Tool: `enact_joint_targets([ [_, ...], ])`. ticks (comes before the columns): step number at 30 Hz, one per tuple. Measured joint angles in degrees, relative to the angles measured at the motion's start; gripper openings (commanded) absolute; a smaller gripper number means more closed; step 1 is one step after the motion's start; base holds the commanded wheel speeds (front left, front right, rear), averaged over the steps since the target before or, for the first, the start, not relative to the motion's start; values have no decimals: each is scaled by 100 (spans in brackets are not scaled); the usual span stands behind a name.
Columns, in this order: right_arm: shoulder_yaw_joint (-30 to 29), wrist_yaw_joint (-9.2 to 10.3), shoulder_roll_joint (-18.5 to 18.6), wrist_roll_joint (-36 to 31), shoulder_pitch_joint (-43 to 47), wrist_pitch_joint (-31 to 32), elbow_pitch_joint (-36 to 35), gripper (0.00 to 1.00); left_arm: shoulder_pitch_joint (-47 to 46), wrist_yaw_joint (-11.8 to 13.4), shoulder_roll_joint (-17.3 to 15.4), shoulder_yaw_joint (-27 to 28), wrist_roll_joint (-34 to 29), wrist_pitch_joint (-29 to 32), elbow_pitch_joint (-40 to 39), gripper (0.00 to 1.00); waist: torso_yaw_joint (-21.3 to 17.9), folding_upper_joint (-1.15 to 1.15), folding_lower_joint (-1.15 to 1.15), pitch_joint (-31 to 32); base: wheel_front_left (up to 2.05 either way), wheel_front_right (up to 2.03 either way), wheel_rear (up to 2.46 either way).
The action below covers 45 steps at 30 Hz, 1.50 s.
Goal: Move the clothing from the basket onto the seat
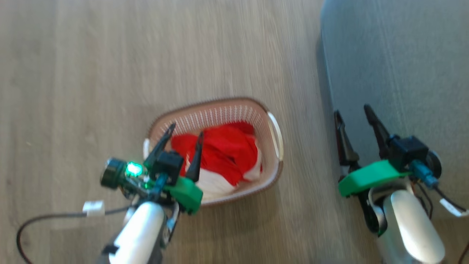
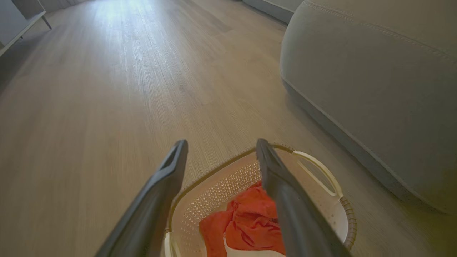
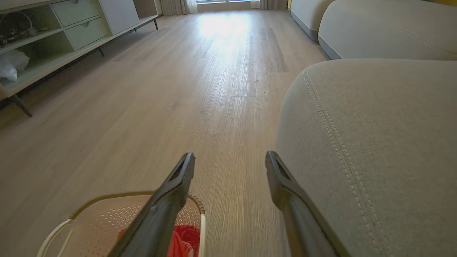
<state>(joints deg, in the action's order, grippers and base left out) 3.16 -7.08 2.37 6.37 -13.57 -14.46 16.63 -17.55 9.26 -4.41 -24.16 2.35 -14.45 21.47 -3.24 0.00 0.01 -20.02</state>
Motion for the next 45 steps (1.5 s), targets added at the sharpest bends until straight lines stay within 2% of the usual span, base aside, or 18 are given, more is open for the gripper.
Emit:
enact_joint_targets([
  [7, 51, 0, 3, 134, -389, 0, -216, 100, -1011, -363, -223, -237, -357, 0, 1000, 100, -369, 0, 1, -1041, 0, 0, 0],
  [12, 121, -1, 5, 186, -474, -1, -316, 100, -1580, -612, -535, -840, -882, 0, 2031, 100, -713, 0, 0, -1684, 0, 0, 0],
  [27, 520, -1, 4, 726, -704, -1, -625, 100, -3088, -694, -793, -1171, -942, 0, 4050, 100, -1633, 0, 0, -2965, 0, 0, 0],
  [35, 531, -1, 3, 783, -701, -1, -710, 100, -3669, -662, -661, -1170, -879, 5, 4959, 100, -1772, 0, -1, -3238, 0, 0, 0],
  [42, 557, 0, 3, 782, -701, -18, -733, 100, -3810, -648, -635, -1276, -840, 286, 5182, 100, -1770, 0, -1, -3275, 0, 0, 0],
  [43, 580, 0, 3, 782, -701, -18, -728, 100, -3810, -648, -634, -1282, -839, 283, 5187, 95, -1774, 0, -1, -3266, 0, 0, 0],
  [45, 605, 0, 3, 782, -701, -18, -725, 100, -3809, -684, -627, -1243, -751, 286, 5197, 0, -1777, 0, -1, -3247, 0, 0, 0],
])
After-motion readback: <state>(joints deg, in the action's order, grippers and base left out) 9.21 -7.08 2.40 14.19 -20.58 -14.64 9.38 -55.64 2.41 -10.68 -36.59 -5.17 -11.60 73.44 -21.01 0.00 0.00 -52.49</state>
